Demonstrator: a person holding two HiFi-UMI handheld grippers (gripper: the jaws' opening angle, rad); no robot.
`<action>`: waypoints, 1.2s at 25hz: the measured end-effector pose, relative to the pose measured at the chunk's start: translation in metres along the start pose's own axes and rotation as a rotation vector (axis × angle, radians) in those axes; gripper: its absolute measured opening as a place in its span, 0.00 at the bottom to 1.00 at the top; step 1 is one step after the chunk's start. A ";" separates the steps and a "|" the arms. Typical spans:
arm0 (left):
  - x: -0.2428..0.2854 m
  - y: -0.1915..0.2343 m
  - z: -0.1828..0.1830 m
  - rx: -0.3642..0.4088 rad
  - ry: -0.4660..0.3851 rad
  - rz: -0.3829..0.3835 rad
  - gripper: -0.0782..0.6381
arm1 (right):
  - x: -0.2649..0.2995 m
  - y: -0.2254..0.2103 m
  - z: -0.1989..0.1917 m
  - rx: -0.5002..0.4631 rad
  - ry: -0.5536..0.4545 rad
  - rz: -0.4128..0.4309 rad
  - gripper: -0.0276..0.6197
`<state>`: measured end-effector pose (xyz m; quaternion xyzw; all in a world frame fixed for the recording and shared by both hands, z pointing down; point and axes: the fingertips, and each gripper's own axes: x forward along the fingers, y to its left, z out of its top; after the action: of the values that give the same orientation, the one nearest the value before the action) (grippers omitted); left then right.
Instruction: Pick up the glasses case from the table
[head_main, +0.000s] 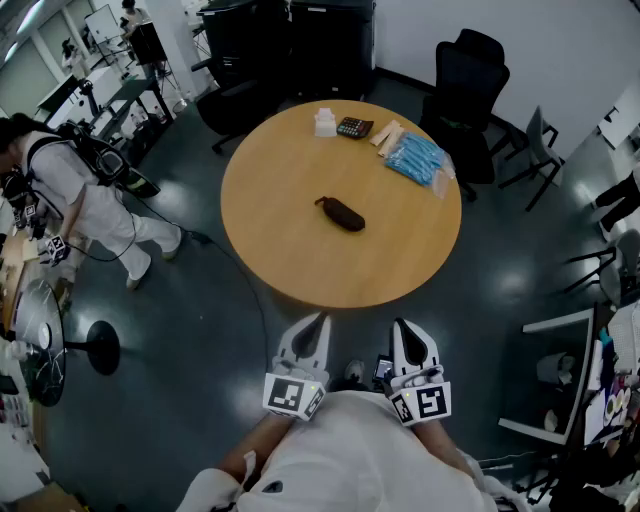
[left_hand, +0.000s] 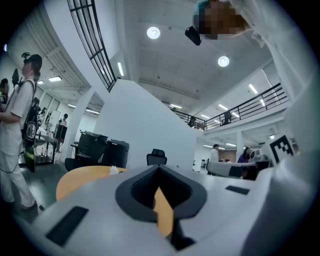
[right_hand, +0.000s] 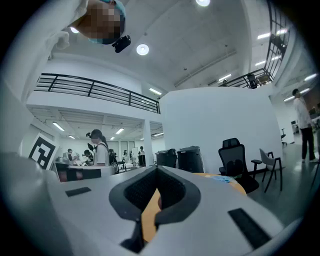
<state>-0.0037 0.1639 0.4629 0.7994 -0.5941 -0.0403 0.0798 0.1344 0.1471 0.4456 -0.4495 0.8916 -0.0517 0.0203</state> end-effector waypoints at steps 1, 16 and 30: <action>0.001 0.001 0.000 -0.002 -0.001 0.001 0.12 | 0.001 0.000 0.000 0.000 -0.001 0.001 0.06; 0.015 0.008 -0.012 -0.023 0.025 0.043 0.12 | 0.013 -0.014 0.000 0.041 -0.009 0.030 0.07; 0.082 0.094 -0.033 0.043 0.093 0.060 0.12 | 0.089 -0.045 -0.013 0.096 -0.002 0.042 0.07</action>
<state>-0.0628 0.0615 0.5141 0.7837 -0.6142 0.0120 0.0911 0.1165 0.0503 0.4642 -0.4294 0.8972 -0.0936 0.0440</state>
